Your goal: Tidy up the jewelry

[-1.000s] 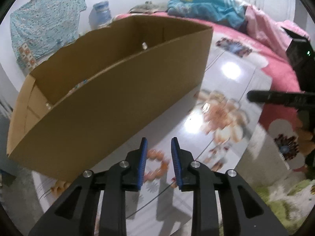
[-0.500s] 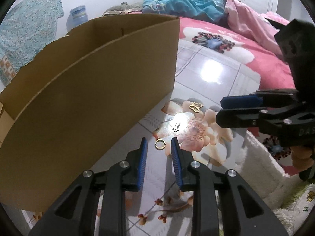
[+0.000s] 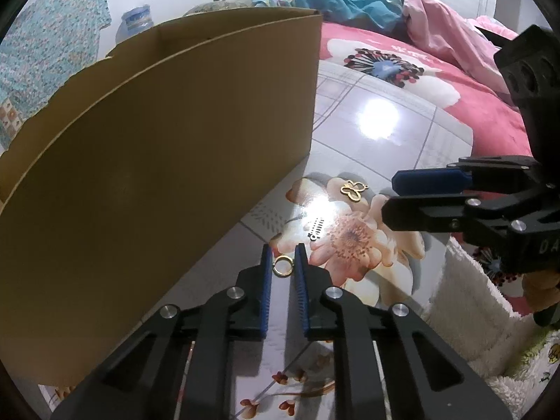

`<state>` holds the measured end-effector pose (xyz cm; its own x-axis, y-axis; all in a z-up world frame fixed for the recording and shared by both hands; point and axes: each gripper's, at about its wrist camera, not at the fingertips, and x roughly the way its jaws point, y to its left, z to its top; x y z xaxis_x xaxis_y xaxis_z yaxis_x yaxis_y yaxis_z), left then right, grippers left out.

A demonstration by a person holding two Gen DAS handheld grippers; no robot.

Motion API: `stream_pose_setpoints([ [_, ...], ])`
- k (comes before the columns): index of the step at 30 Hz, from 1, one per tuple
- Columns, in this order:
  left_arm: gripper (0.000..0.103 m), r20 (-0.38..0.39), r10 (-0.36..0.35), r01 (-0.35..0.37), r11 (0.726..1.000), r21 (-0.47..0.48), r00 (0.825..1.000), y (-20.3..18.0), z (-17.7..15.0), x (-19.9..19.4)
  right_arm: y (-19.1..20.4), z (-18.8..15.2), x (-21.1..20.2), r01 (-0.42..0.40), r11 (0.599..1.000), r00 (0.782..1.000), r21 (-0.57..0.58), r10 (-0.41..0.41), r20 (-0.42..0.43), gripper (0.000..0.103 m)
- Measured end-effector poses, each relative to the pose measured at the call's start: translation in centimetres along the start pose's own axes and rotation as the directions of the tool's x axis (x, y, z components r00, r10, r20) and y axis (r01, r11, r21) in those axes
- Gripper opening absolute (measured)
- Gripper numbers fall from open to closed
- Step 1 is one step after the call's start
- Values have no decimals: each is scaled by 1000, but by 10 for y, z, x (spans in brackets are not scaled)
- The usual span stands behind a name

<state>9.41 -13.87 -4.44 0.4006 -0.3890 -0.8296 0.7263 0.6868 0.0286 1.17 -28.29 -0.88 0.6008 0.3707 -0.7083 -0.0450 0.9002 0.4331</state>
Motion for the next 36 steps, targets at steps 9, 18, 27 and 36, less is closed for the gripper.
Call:
stream_pose_setpoints([
  [9, 12, 10, -5, 5, 1000, 5, 1000, -3, 0, 1, -1, 0, -2, 4, 1000, 1000, 0, -4, 6, 42],
  [18, 12, 36, -28, 29, 999, -20, 999, 3, -2, -10, 4, 3, -4, 94, 992, 995, -86, -93, 25, 42],
  [27, 12, 56, -34, 36, 999, -41, 998, 9, -5, -18, 10, 11, 16, 177, 947, 984, -267, -178, 19, 35],
  [36, 12, 55, -38, 41, 998, -53, 998, 11, -6, -17, 17, 13, 31, 191, 901, 977, -389, -213, -14, 27],
])
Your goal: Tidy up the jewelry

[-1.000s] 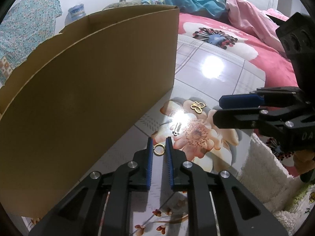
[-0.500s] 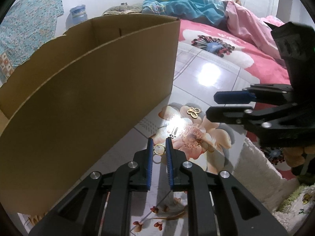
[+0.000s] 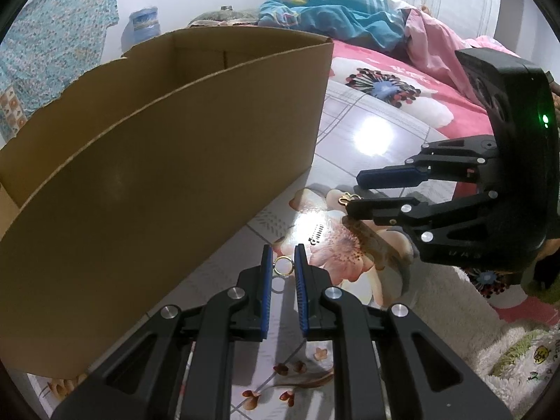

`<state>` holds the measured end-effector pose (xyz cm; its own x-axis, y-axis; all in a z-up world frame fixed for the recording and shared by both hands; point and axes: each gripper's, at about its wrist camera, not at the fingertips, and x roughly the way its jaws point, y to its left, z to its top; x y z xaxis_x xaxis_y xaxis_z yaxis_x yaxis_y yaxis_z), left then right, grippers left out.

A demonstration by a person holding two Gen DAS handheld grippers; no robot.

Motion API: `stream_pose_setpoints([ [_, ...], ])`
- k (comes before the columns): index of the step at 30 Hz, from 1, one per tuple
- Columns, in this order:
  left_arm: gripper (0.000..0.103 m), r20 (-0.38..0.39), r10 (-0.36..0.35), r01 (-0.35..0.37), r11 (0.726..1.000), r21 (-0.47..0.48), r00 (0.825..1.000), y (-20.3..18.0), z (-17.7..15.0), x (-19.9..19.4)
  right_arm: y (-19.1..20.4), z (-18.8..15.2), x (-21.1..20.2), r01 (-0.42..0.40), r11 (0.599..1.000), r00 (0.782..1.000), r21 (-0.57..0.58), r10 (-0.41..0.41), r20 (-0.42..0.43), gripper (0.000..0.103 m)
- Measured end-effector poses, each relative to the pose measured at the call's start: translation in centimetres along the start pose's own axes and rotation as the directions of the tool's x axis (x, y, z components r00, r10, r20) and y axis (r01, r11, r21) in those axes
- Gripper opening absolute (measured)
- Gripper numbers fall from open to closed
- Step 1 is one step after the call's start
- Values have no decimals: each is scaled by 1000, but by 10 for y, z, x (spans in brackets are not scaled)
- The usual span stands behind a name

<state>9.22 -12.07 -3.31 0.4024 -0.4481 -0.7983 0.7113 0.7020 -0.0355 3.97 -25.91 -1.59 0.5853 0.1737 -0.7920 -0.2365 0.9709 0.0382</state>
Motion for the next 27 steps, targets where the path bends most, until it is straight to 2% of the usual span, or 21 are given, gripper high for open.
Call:
stream_pose_setpoints([
  [5, 12, -2, -2, 2, 1000, 1, 1000, 1, 0, 1, 9, 0, 1, 7, 999, 1000, -45, -8, -1, 16],
  [11, 12, -1, -1, 1, 1000, 1, 1000, 1, 0, 1, 5, 2, 2, -3, 1000, 1000, -19, 3, 2, 13],
  [12, 12, -1, 0, 0, 1000, 1, 1000, 1, 0, 1, 4, 3, 2, -5, 1000, 1000, -13, 5, 3, 4],
  [20, 12, 0, 2, -2, 1000, -2, 1000, 1, 0, 1, 3, 3, 1, -27, 1000, 1000, 13, 27, -14, 3],
  [27, 12, 2, 3, -3, 1000, 0, 1000, 1, 0, 1, -4, 3, -1, 28, 998, 999, 59, -27, -21, 4],
])
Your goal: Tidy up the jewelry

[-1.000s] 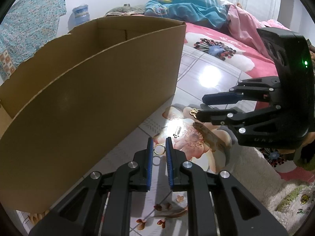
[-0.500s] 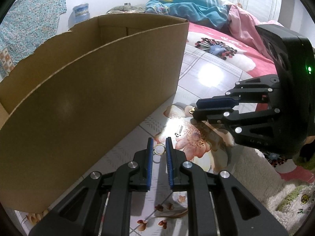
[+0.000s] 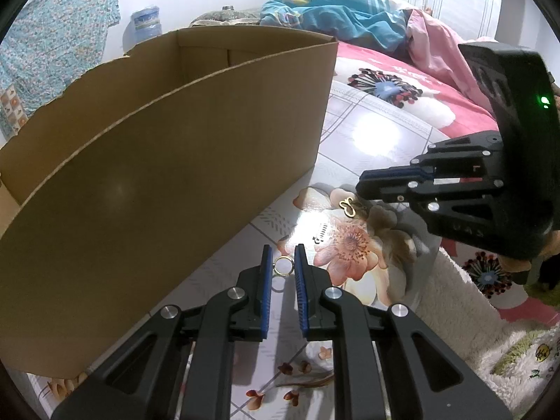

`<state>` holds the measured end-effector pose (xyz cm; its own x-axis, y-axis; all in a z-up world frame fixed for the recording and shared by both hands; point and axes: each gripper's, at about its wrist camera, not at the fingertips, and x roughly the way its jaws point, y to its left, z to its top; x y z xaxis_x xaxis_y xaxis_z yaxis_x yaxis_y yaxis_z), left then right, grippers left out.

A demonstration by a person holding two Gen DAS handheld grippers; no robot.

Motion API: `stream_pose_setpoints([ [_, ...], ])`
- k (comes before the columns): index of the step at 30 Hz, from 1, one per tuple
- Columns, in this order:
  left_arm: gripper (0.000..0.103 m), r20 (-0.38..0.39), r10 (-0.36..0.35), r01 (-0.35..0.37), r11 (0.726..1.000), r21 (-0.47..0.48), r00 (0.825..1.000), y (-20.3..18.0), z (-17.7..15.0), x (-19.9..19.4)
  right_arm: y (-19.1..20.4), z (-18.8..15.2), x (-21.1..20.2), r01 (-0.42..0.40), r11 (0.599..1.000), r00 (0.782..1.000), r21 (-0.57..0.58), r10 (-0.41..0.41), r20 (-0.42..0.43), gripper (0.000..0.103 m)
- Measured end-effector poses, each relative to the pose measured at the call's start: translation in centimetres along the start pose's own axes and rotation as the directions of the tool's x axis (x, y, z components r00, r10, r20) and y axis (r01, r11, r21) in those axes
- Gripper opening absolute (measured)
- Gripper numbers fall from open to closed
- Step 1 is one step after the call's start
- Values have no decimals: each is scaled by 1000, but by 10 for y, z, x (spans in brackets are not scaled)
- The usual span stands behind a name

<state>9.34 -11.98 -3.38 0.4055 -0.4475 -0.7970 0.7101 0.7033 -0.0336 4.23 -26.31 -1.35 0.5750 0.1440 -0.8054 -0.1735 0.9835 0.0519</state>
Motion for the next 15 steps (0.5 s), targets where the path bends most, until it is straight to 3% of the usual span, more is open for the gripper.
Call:
stream_pose_setpoints([
  [11, 12, 4, 0, 0, 1000, -1, 1000, 1, 0, -2, 22, -7, -1, -39, 999, 999, -37, 39, -22, 4],
  [15, 12, 7, 1, -1, 1000, 0, 1000, 2, 0, -3, 20, -6, -6, -44, 999, 999, -32, 44, 7, 7],
])
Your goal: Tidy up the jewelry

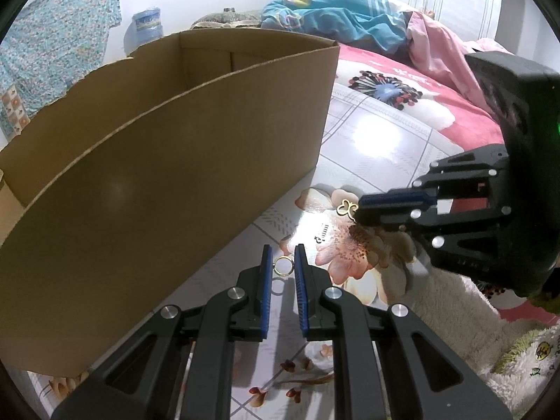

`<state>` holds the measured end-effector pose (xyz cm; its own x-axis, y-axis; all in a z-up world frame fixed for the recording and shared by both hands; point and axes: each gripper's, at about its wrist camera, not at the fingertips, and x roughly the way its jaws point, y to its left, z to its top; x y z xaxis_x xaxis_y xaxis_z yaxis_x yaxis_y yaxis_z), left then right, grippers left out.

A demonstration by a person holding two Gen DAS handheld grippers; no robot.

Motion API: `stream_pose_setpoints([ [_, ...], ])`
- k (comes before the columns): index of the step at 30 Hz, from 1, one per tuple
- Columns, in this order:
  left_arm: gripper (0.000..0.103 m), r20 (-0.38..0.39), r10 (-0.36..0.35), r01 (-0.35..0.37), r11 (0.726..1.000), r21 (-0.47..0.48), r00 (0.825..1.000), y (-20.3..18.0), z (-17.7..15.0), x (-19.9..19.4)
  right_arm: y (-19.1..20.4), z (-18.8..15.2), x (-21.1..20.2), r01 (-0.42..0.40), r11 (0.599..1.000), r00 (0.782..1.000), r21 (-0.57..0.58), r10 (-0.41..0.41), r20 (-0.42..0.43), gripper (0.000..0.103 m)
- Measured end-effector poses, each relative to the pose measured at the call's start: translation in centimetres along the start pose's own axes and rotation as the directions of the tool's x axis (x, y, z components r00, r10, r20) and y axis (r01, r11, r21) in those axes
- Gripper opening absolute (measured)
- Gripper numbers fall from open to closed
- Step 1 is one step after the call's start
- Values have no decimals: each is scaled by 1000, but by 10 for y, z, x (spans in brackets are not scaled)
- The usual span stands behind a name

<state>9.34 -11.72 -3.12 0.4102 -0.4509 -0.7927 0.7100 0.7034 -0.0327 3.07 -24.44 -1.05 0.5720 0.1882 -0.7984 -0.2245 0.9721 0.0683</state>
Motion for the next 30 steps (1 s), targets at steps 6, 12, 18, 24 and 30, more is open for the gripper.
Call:
stream_pose_setpoints([
  [6, 12, -2, -1, 1, 1000, -1, 1000, 1, -2, -1, 0, 6, 2, 18, 999, 1000, -46, -17, 17, 25],
  [12, 12, -3, 0, 0, 1000, 0, 1000, 0, -1, 0, 0, 7, 13, 13, 996, 1000, -90, -13, -4, 24],
  [18, 12, -5, 1, -1, 1000, -1, 1000, 1, -1, 2, 3, 6, 12, 6, 994, 1000, -107, -7, -6, 10],
  [24, 12, -6, 4, -4, 1000, -1, 1000, 1, -2, 3, 6, 3, 11, -6, 997, 1000, -82, 6, 1, 8],
  [30, 12, -3, 4, -4, 1000, -3, 1000, 1, -2, 3, 1, 3, 8, -6, 998, 1000, -57, 6, -7, 0],
])
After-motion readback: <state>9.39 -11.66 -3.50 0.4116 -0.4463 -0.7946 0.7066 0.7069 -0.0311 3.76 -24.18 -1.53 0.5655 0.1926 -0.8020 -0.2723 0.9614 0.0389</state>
